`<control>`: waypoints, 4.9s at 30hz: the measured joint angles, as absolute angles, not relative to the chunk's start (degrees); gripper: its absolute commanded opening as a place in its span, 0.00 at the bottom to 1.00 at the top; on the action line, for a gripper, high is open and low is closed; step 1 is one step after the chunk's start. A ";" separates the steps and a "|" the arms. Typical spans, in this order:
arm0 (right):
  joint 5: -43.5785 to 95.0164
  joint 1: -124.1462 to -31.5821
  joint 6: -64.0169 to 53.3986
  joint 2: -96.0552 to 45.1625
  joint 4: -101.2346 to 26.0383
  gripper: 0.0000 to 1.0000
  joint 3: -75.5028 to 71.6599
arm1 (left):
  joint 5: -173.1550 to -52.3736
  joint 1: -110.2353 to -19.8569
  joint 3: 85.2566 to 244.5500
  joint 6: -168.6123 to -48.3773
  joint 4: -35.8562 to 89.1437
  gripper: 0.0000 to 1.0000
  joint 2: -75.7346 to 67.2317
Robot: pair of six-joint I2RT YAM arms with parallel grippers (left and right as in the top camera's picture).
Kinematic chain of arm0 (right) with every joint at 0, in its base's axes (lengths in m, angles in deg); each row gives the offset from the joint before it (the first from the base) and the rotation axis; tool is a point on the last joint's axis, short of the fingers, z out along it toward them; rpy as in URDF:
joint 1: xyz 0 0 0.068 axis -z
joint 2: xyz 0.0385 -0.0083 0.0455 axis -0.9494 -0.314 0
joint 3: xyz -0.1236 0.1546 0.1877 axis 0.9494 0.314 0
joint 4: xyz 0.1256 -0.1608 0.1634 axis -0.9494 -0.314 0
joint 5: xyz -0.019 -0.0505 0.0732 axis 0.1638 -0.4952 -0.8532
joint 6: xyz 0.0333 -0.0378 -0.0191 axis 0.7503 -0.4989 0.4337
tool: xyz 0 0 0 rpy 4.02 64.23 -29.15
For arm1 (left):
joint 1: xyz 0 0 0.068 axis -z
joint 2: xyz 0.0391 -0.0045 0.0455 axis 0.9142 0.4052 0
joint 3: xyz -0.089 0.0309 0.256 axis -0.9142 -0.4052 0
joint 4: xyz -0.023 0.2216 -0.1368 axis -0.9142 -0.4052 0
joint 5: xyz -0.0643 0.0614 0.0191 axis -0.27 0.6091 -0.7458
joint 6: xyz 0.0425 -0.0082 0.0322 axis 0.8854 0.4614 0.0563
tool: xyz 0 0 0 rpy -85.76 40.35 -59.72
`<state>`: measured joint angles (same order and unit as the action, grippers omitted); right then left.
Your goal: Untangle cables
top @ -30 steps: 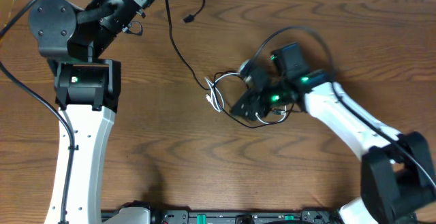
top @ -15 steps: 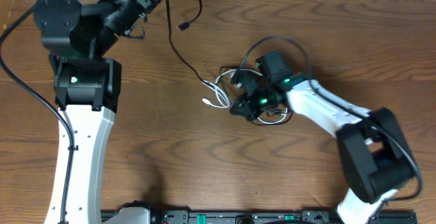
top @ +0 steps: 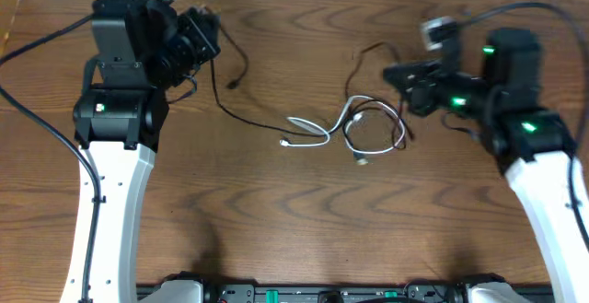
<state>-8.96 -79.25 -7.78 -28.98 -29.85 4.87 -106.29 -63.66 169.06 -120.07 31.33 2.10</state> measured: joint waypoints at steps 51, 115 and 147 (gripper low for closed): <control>-8.83 -68.08 4.18 -29.26 -54.70 0.01 -22.81 | -128.57 -37.76 169.06 -79.48 32.75 0.78 27.80; 3.02 -53.44 10.49 -33.15 -49.74 0.01 -42.85 | -87.76 -37.39 169.14 -99.74 18.70 0.08 37.16; -43.95 -53.83 30.25 -37.35 -22.66 0.02 -42.59 | -87.74 -37.39 169.14 -100.40 18.85 0.07 37.16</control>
<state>-43.95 -53.83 30.25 -37.35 -22.66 -42.59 -87.74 -37.39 169.14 -100.40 18.85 37.16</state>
